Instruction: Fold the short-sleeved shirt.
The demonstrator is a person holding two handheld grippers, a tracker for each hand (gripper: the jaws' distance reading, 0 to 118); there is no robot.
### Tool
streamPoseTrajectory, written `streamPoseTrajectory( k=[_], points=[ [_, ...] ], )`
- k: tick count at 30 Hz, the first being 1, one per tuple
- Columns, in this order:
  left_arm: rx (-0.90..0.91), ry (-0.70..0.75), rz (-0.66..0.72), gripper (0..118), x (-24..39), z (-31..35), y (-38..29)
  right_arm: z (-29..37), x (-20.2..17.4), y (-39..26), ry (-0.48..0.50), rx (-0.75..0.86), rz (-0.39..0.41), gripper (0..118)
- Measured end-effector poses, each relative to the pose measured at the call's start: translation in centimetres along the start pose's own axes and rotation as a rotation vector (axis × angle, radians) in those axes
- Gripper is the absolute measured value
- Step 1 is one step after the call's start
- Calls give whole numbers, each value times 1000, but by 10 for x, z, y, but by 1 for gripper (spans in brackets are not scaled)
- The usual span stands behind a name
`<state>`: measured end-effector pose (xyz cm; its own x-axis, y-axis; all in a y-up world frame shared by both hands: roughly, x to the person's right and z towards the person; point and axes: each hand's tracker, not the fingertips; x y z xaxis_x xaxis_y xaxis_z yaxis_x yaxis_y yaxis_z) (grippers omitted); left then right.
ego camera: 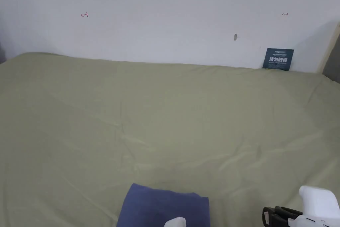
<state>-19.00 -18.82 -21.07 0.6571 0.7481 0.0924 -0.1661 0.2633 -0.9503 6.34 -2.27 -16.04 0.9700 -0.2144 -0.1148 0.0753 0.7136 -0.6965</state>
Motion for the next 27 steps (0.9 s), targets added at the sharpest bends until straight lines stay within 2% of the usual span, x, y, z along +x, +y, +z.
streamPoseTrajectory(
  k=[3,6,11,13,14,16,17,19,20,22,23,24,25,27],
  points=[
    [77,-55,-69,0,8,37,11,-11,-2,4,62,-6,3,1],
    [224,-79,-115,0,9,112,36,-35,-10,14,226,-3,0,1],
    [430,107,-77,0,-39,217,72,-123,-37,7,730,-129,-166,1],
    [427,149,-16,0,-61,235,77,-160,-47,-5,869,-206,-201,1],
    [421,158,7,0,-74,238,77,-179,-50,-13,905,-276,-226,1],
    [395,144,50,0,-90,238,76,-206,-49,-30,868,-378,-230,1],
    [372,131,58,0,-98,235,75,-215,-42,-37,783,-398,-209,1],
    [313,98,80,0,-108,223,69,-224,-24,-50,680,-410,-231,1],
    [281,91,93,0,-114,215,67,-223,-10,-56,699,-383,-244,1],
    [234,79,114,0,-134,202,68,-220,11,-65,790,-361,-393,1],
    [230,87,125,0,-138,195,68,-218,21,-68,767,-368,-419,1],
    [236,82,119,18,-141,189,69,-219,25,-70,779,-362,-442,1],
    [239,65,113,43,-143,182,69,-220,28,-71,798,-355,-466,1],
    [238,-36,106,62,-143,170,69,-220,23,-70,792,-357,-452,1]
  ],
)
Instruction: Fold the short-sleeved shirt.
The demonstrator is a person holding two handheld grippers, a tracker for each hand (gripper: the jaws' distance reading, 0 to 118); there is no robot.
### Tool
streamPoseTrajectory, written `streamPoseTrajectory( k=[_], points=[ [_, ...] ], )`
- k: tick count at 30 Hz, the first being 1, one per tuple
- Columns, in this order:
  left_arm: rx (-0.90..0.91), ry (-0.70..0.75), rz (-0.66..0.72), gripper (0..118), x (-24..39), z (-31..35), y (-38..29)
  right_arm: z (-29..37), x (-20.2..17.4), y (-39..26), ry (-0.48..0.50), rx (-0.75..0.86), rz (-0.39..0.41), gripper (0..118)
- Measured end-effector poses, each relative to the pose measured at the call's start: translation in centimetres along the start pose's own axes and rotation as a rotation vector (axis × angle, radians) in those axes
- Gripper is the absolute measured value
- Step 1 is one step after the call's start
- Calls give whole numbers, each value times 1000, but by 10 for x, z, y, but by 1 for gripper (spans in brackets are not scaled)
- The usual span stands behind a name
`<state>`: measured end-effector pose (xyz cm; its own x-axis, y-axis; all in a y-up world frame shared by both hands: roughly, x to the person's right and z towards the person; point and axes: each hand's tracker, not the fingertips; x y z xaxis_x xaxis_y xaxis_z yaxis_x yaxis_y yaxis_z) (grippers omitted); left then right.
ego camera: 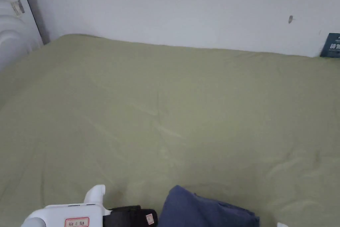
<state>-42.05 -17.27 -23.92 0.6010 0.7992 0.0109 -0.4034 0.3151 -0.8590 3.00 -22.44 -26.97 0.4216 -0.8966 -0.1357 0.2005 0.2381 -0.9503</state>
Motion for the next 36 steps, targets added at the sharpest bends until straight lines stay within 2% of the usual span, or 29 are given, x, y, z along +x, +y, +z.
streamPoseTrajectory(
  k=[1,2,3,6,8,9,10,11,12,13,14,16,21,24,25,36],
  points=[
    [-10,-44,3,71,2,-9,-2,0,-1,0,-1,0,7,1],
    [-35,-89,2,94,3,-18,-5,0,-1,1,-2,-1,7,1],
    [-66,-117,4,112,3,-25,-8,0,0,1,1,-3,2,1],
    [-211,-62,-14,115,2,-57,-16,0,-2,1,6,-6,-2,1],
    [-184,-68,-50,114,12,-62,-17,-1,-4,0,-6,-6,12,1],
    [-185,-79,-41,110,15,-61,-13,-1,-5,0,-7,-3,16,1],
    [-189,-110,-10,89,17,-60,-11,0,-6,0,-9,1,20,1],
    [-188,-93,22,42,17,-57,-12,1,-7,-1,-14,7,25,1],
    [-159,26,-10,15,17,-56,-13,2,-9,-2,-17,14,31,1],
    [-140,69,-49,15,16,-54,-14,4,-11,-2,-29,28,55,1],
    [-171,3,-25,15,15,-57,-16,5,-16,-4,-65,43,104,1],
    [-151,-21,33,15,9,-55,-18,8,-20,-7,-91,65,173,1],
    [-152,-10,0,15,17,-43,-12,14,-25,-10,-113,105,185,1],
    [-79,58,-89,15,20,-19,-2,14,-33,-8,-152,118,250,1],
    [-78,74,-94,15,16,-6,5,13,-37,-6,-196,115,273,1],
    [51,386,-124,15,-90,212,118,-13,-93,-4,-187,118,366,1]
  ],
)
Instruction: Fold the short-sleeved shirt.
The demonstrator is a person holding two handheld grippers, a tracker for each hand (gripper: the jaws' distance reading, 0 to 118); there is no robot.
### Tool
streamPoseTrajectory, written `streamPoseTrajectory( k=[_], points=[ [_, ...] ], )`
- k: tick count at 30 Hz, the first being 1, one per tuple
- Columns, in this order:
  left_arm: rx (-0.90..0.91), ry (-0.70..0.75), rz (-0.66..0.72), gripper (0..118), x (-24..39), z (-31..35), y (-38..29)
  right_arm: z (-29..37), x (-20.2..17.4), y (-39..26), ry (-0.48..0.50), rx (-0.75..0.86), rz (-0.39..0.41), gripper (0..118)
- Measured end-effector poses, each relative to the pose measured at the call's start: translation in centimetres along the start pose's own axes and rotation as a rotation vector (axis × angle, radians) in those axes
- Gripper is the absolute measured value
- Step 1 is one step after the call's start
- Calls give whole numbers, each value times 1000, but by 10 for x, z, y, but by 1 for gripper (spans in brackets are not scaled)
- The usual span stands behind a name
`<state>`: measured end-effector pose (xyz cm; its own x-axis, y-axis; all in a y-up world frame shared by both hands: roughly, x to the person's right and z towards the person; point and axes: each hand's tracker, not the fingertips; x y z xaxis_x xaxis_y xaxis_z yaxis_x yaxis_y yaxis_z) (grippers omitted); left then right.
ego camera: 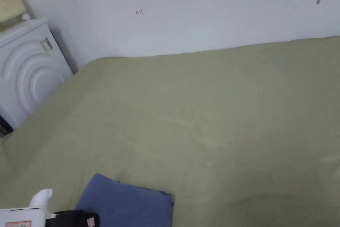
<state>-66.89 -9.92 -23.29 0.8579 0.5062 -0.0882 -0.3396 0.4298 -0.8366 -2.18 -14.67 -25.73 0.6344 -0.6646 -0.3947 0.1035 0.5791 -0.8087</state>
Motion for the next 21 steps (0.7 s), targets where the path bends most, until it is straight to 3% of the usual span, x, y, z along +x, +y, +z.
streamPoseTrajectory(
  k=[4,8,10,11,12,13,15,16,17,18,19,20,21],
  points=[
    [10,107,115,15,-82,40,31,-15,-13,-1,-22,-55,22,1],
    [-59,348,131,15,-136,47,48,-22,-22,-3,-62,-93,36,1],
    [-27,322,119,22,-142,41,46,-22,-26,-3,-67,-104,32,1],
    [16,263,141,46,-145,37,42,-22,-28,-4,-62,-105,40,1],
    [46,273,159,96,-144,36,40,-21,-30,-3,-63,-109,57,1],
    [88,302,182,118,-142,34,36,-20,-33,-2,-67,-112,73,1],
    [133,225,213,117,-138,43,30,-17,-38,0,-63,-120,93,1],
    [165,225,229,115,-136,53,31,-13,-42,1,-61,-118,103,1],
    [139,296,213,103,-129,68,33,-8,-45,3,-61,-116,112,1],
    [156,399,159,60,-120,87,34,-1,-49,5,-59,-108,126,1],
    [200,487,126,7,-114,112,33,8,-52,7,-54,-82,149,1],
    [219,582,73,0,-95,134,34,20,-53,9,-66,-54,164,1],
    [254,661,14,0,-76,147,35,29,-55,13,-82,-43,169,1]
  ],
)
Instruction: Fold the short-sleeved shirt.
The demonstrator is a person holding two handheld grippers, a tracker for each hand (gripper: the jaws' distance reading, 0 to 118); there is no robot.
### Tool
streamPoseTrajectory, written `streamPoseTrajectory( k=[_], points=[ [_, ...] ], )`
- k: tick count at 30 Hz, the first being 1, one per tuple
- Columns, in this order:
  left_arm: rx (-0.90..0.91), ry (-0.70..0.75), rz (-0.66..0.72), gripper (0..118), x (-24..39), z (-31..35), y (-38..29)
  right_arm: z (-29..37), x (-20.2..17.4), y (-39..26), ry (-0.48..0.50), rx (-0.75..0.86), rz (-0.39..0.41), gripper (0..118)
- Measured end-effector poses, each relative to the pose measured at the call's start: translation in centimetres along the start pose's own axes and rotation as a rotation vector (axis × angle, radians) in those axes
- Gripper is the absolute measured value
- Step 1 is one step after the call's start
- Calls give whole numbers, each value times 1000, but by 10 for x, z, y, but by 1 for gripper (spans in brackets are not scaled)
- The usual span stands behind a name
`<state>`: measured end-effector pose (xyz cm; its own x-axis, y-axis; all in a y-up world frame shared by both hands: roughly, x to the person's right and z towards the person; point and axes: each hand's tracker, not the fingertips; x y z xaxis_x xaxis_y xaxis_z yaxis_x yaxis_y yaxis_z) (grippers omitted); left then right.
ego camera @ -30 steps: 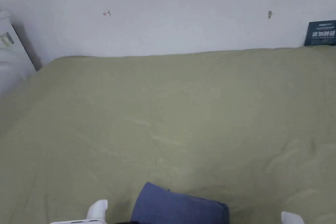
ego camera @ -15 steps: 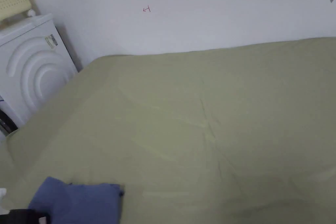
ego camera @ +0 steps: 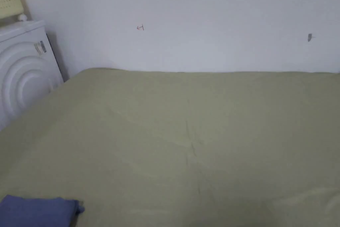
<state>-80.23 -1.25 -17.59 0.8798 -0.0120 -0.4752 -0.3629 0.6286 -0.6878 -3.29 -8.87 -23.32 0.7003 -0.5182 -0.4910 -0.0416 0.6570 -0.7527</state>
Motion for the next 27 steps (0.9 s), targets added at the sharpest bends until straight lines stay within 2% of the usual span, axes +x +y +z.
streamPoseTrajectory(
  k=[1,5,6,8,9,12,14,16,20,22,23,25,27],
  points=[
    [97,114,-45,0,11,40,11,11,-1,5,-33,12,8,1],
    [296,-64,-142,0,109,153,8,63,-1,30,-132,124,114,1],
    [326,-72,-179,0,124,143,-2,74,-4,37,-159,154,137,1],
    [456,-151,-240,0,187,175,-14,101,-10,56,-232,206,189,1],
    [488,-211,-220,0,213,185,-19,112,-14,64,-271,236,208,1],
    [473,-351,-178,0,298,207,-40,147,-30,89,-349,345,224,1],
    [504,-388,-241,0,361,219,-53,171,-45,105,-462,418,255,1],
    [533,-440,-297,0,408,228,-65,188,-58,116,-531,481,267,1],
    [557,-442,-347,0,483,245,-90,205,-79,122,-723,583,286,1],
    [612,-364,-380,0,508,257,-108,202,-81,117,-825,604,315,1],
    [620,-314,-377,0,516,257,-116,194,-83,110,-954,643,331,1],
    [647,-249,-323,0,527,250,-129,179,-79,97,-1114,738,340,1],
    [645,-273,-330,0,540,246,-142,167,-70,89,-1063,701,279,1]
  ],
)
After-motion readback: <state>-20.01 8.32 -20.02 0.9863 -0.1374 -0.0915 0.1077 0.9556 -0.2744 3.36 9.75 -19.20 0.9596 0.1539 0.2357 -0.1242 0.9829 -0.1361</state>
